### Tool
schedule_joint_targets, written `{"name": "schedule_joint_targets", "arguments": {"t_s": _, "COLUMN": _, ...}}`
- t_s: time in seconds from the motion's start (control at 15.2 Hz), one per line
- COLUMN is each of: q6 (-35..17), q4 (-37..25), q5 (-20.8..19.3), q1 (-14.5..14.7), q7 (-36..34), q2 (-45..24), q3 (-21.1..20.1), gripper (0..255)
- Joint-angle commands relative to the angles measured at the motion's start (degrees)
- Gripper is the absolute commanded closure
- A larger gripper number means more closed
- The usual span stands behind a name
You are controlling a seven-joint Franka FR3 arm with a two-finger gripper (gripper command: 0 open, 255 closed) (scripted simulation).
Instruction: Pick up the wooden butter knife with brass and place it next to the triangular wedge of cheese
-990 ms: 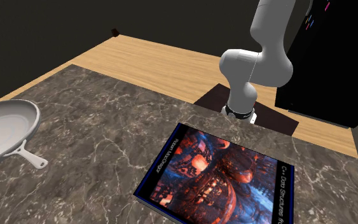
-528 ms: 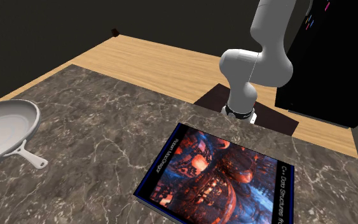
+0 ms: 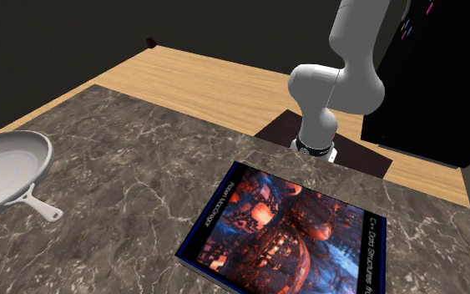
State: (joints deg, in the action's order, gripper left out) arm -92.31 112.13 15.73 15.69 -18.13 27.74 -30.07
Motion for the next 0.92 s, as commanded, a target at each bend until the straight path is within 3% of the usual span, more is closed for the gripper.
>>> {"name": "schedule_joint_targets", "arguments": {"t_s": 0.0, "q6": -0.2, "q4": -2.2, "q5": -1.2, "q1": -1.0, "q7": 0.6, "q2": -2.7, "q3": 0.1, "gripper": 255}}
{"name": "schedule_joint_targets", "arguments": {"t_s": 0.46, "q6": -1.4, "q4": -13.0, "q5": -7.5, "q1": -4.7, "q7": 2.1, "q2": -16.4, "q3": -0.6, "gripper": 255}}
{"name": "schedule_joint_targets", "arguments": {"t_s": 0.86, "q6": 0.1, "q4": -26.3, "q5": -14.5, "q1": -5.7, "q7": 2.0, "q2": -29.9, "q3": -1.3, "gripper": 255}}
